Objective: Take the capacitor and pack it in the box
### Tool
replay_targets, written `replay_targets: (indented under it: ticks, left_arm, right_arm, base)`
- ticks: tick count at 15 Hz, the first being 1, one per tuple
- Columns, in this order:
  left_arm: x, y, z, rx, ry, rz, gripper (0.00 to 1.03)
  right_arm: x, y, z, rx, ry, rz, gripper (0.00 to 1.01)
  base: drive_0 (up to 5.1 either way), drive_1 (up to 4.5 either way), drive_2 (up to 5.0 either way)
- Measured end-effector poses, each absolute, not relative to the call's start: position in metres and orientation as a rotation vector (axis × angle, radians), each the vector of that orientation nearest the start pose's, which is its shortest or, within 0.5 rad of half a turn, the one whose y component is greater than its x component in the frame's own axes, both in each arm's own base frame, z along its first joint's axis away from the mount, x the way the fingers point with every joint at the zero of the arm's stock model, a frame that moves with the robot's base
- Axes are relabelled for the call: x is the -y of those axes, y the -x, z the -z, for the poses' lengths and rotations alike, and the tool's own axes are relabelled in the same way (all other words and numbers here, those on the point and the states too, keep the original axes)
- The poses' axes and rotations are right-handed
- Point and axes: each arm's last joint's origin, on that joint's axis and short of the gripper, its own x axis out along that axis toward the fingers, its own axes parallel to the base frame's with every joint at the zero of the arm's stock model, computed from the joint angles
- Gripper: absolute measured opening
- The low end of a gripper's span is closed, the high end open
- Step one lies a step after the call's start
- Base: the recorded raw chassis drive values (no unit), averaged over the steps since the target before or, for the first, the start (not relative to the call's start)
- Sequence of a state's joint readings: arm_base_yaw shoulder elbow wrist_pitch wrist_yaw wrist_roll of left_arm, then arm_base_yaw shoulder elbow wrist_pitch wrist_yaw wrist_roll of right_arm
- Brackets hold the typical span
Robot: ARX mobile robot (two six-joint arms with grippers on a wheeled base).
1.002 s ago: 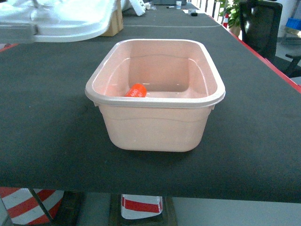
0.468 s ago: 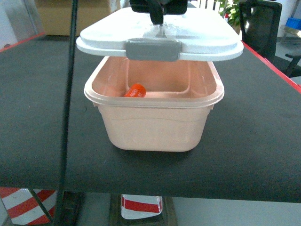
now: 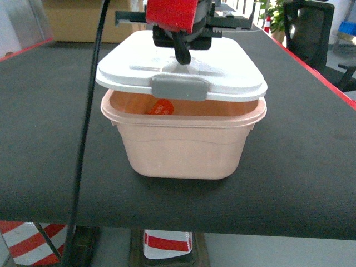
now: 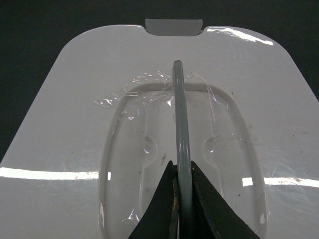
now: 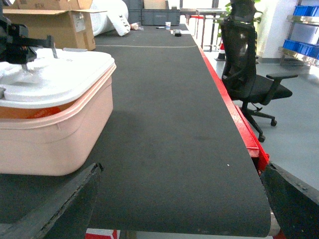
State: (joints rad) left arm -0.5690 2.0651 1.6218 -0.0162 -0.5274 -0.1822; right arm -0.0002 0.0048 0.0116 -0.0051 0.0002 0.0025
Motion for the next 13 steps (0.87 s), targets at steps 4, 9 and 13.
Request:
replay_targets:
  ticks: [4, 9, 13]
  left_arm:
    - [0.2486, -0.4104, -0.2293, -0.431, -0.076, 0.019, 0.02]
    - [0.2498, -0.4093, -0.228, -0.442, -0.065, 0.023, 0.02]
    - [0.248, -0.4089, -0.2364, -0.376, -0.009, 0.072, 0.43]
  right_arm:
    - [0.0, -0.0973, -0.1666, 0.002, -0.002, 0.0, 0.98]
    - [0.0, -0.0973, -0.1666, 0.002, -0.002, 0.0, 0.98]
    - [0.0, -0.0973, -0.1666, 0.002, -0.002, 0.0, 0.98]
  base:
    - [0.0, 0.0, 0.0]
    - [0.0, 0.0, 0.0]
    - [0.0, 0.0, 0.0]
